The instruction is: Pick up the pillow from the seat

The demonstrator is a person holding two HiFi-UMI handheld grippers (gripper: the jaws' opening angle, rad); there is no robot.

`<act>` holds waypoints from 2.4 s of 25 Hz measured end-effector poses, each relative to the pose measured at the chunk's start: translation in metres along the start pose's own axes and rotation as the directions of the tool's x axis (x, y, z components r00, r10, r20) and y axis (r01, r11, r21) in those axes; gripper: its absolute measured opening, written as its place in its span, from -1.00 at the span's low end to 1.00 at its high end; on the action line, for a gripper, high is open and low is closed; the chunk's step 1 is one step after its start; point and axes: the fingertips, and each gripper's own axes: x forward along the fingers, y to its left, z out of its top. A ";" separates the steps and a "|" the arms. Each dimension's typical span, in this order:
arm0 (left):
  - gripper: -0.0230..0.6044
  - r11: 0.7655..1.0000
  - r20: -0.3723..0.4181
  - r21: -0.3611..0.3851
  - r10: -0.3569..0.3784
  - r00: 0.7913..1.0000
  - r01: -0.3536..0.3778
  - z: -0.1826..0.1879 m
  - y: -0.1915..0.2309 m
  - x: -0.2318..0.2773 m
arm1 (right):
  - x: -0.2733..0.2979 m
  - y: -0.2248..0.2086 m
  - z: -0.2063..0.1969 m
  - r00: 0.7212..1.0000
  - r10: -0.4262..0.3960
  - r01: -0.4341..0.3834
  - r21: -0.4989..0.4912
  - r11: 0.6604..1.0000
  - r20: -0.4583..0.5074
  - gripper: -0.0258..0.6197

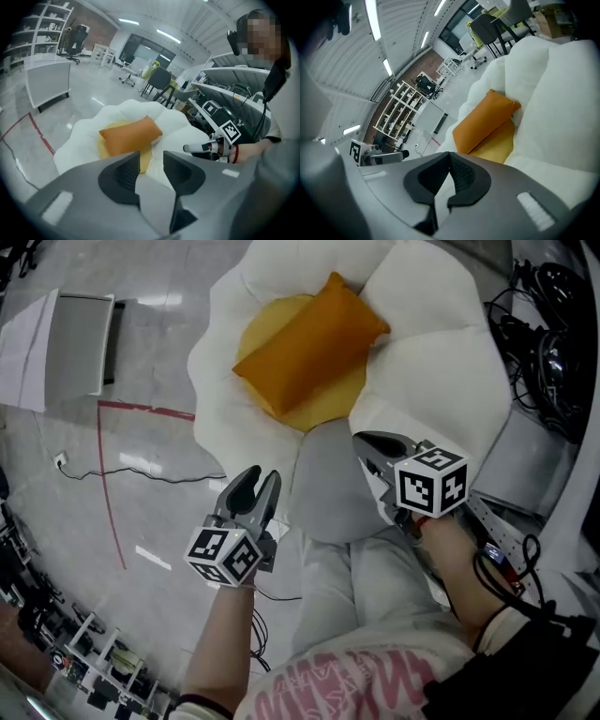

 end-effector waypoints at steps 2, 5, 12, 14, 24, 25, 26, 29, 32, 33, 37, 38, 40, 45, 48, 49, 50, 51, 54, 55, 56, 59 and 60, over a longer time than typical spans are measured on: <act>-0.37 1.000 -0.038 0.017 0.013 0.999 -0.012 -0.015 0.018 0.018 | 0.007 -0.016 0.001 0.999 -0.028 0.028 -0.003 1.000 0.019 -0.90; -0.17 0.998 -0.095 0.062 0.038 0.995 -0.032 -0.036 0.045 0.054 | 0.014 -0.032 0.001 0.997 -0.042 0.040 0.024 0.999 0.064 -0.90; 0.10 0.970 -0.231 0.224 0.147 0.962 -0.095 -0.072 0.105 0.130 | 0.040 -0.041 -0.032 0.996 -0.010 -0.004 0.152 0.988 0.091 -0.90; 0.13 0.960 -0.259 0.265 0.166 0.952 -0.095 -0.083 0.120 0.147 | 0.054 -0.039 -0.045 0.997 0.016 -0.028 0.157 0.987 0.078 -0.90; 0.11 0.947 -0.248 0.313 0.159 0.956 -0.077 -0.107 0.155 0.189 | 0.094 -0.052 -0.071 0.999 -0.013 0.002 0.198 0.980 0.053 -0.90; 0.09 0.945 -0.233 0.318 0.157 0.960 -0.078 -0.105 0.157 0.193 | 0.096 -0.056 -0.071 0.998 -0.025 0.013 0.211 0.977 0.055 -0.90; 0.09 0.945 -0.220 0.318 0.153 0.964 -0.077 -0.103 0.159 0.198 | 0.098 -0.060 -0.072 0.998 -0.036 0.023 0.221 0.975 0.056 -0.90; 0.07 0.951 -0.190 0.302 0.129 0.973 -0.067 -0.099 0.161 0.208 | 0.104 -0.066 -0.075 0.997 -0.059 0.045 0.233 0.971 0.055 -0.90; 0.07 0.951 -0.162 0.304 0.114 0.980 -0.060 -0.093 0.165 0.214 | 0.108 -0.069 -0.080 0.996 -0.072 0.060 0.233 0.971 0.046 -0.90; 0.08 0.950 -0.155 0.306 0.111 0.982 -0.059 -0.092 0.166 0.215 | 0.109 -0.069 -0.081 0.996 -0.075 0.063 0.233 0.970 0.044 -0.90; 0.05 0.942 -0.143 0.333 0.092 0.985 -0.040 -0.091 0.163 0.219 | 0.109 -0.075 -0.083 0.995 -0.091 0.078 0.253 0.964 0.039 -0.90; 0.03 0.939 -0.139 0.341 0.088 0.986 -0.036 -0.091 0.162 0.219 | 0.109 -0.076 -0.084 0.995 -0.095 0.083 0.259 0.962 0.036 -0.90; 0.00 0.932 -0.127 0.361 0.087 0.988 -0.035 -0.091 0.161 0.219 | 0.108 -0.077 -0.085 0.995 -0.098 0.087 0.263 0.961 0.033 -0.90; -0.19 0.930 -0.103 0.366 0.082 0.991 -0.039 -0.089 0.157 0.218 | 0.109 -0.079 -0.087 0.994 -0.102 0.093 0.236 0.967 0.028 -0.90; -0.37 0.957 -0.117 0.287 0.062 0.991 -0.026 -0.083 0.151 0.216 | 0.109 -0.079 -0.087 0.994 -0.104 0.095 0.230 0.969 0.030 -0.90; -0.40 0.964 -0.122 0.266 0.051 0.991 -0.016 -0.080 0.149 0.215 | 0.109 -0.078 -0.086 0.994 -0.103 0.094 0.229 0.969 0.030 -0.90; -0.43 0.970 -0.127 0.244 0.034 0.991 -0.002 -0.078 0.147 0.213 | 0.109 -0.078 -0.085 0.994 -0.101 0.091 0.229 0.969 0.031 -0.90; -0.45 0.976 -0.132 0.217 0.012 0.991 0.017 -0.076 0.144 0.211 | 0.109 -0.077 -0.084 0.995 -0.097 0.088 0.230 0.969 0.032 -0.90; -0.47 0.990 -0.147 0.113 -0.071 0.987 0.088 -0.080 0.132 0.199 | 0.109 -0.073 -0.083 0.996 -0.074 0.061 0.245 0.967 0.047 -0.90; -0.47 0.991 -0.149 0.082 -0.094 0.984 0.107 -0.083 0.127 0.194 | 0.110 -0.071 -0.084 0.996 -0.064 0.047 0.259 0.965 0.056 -0.90; -0.47 0.991 -0.149 0.056 -0.112 0.982 0.122 -0.086 0.123 0.189 | 0.110 -0.069 -0.086 0.996 -0.053 0.033 0.276 0.961 0.066 -0.90; -0.48 0.988 -0.136 -0.014 -0.153 0.979 0.152 -0.090 0.107 0.175 | 0.108 -0.061 -0.090 0.996 -0.029 0.002 0.316 0.949 0.080 -0.90; -0.49 0.986 -0.131 -0.037 -0.164 0.978 0.161 -0.091 0.101 0.171 | 0.107 -0.058 -0.091 0.996 -0.026 -0.001 0.320 0.947 0.080 -0.90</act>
